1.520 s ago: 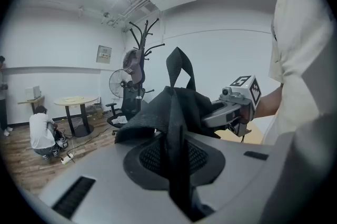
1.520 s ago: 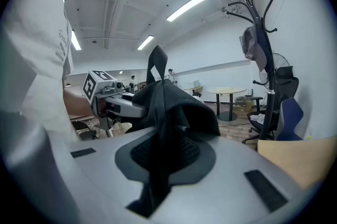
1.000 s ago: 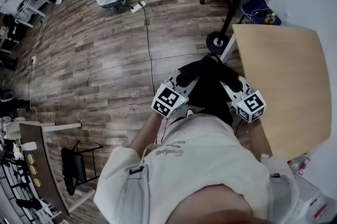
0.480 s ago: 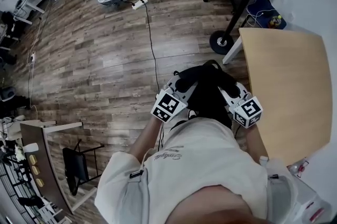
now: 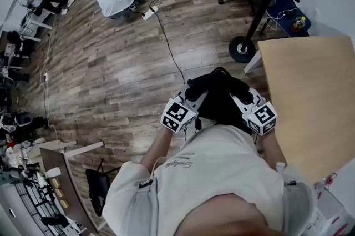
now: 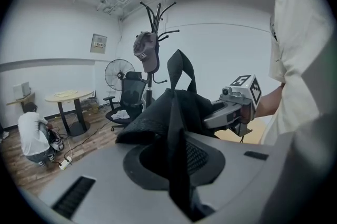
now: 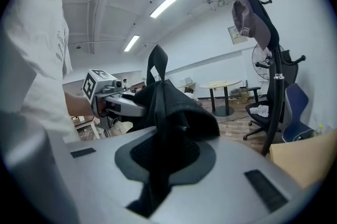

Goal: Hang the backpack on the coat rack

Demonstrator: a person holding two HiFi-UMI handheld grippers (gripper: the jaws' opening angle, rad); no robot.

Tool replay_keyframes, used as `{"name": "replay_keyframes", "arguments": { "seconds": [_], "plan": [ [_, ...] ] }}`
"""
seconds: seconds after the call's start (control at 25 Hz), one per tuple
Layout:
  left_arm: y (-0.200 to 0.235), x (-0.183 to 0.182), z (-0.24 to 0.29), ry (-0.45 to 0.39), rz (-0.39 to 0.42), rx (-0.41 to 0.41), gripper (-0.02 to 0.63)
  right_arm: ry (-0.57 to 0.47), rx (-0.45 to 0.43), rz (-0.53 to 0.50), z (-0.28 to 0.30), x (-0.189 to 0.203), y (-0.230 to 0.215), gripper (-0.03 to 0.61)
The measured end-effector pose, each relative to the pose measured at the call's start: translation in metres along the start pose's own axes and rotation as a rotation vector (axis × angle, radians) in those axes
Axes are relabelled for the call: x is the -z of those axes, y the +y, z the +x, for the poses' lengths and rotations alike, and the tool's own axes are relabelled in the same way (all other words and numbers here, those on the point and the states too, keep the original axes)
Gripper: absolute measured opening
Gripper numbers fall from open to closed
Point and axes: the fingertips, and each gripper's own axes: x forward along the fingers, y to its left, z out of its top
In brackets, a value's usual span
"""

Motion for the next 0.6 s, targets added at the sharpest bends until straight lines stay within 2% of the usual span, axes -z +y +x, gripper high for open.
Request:
{"name": "replay_keyframes", "arguments": {
  "seconds": [0.2,0.36,0.6],
  "plan": [
    [0.034,-0.025,0.043,0.015,0.031,0.008,0.043,-0.023,0.015,-0.010,0.016,-0.018,-0.051,0.029],
    [0.060,-0.048,0.077,-0.012,0.037,0.028,0.043,-0.058,0.033,-0.041,0.026,-0.038,-0.091,0.029],
    [0.089,-0.078,0.118,-0.045,0.096,0.030,0.043,-0.090,0.061,-0.079,0.035,-0.059,-0.142,0.029]
  ]
}}
